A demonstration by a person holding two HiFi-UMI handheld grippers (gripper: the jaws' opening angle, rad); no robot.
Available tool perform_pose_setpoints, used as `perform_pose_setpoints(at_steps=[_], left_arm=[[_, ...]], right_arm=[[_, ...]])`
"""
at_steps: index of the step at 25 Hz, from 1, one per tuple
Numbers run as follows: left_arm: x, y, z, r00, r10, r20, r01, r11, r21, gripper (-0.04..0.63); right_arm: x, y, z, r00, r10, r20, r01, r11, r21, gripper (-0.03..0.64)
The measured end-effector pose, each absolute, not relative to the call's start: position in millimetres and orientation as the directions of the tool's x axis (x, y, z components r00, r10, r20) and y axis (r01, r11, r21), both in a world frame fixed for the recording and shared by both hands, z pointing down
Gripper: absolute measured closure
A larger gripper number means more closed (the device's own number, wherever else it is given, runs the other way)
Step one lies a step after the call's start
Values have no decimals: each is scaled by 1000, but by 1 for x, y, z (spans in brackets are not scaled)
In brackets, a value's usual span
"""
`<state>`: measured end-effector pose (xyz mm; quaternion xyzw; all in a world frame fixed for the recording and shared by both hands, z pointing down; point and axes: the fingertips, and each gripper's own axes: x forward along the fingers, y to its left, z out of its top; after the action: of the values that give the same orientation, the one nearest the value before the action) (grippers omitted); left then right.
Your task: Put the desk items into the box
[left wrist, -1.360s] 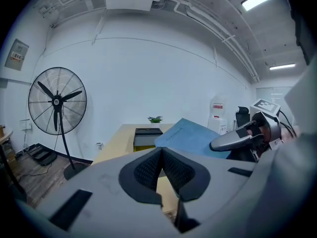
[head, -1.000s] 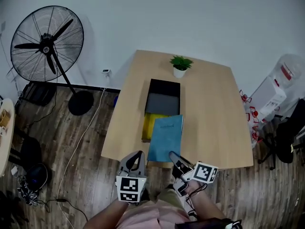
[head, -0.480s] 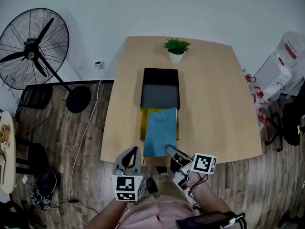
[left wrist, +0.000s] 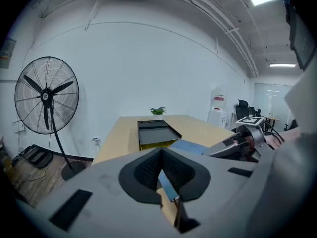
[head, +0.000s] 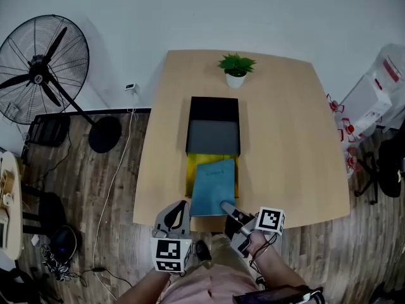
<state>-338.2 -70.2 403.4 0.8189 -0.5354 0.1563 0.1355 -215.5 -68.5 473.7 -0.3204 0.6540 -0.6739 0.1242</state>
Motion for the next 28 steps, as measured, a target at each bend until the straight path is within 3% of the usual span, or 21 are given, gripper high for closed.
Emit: perform_pose_setpoints(at_steps=[5,13,18,28], left_arm=[[-335,-76,405,380,-832,404,-918,-392,55,585],[-329,-78,411,385,-826,413,-917,-393,67,586],[-332,-73,410,374,-828,417,-921,-386,59,585],[-332,-53,409,373,-838,399,-922,-382,61,586]], right_arm=[[-217,-75,483,-761,-586,279,-222,-169,-960,558],[-216,-78,506,-724,-567,393,-354,-184,-917,531],[-221,-75,498,-741,-550,385,-410,-84,-908,420],[-231,-41,495,-761,-493,421,-495,24,-868,278]])
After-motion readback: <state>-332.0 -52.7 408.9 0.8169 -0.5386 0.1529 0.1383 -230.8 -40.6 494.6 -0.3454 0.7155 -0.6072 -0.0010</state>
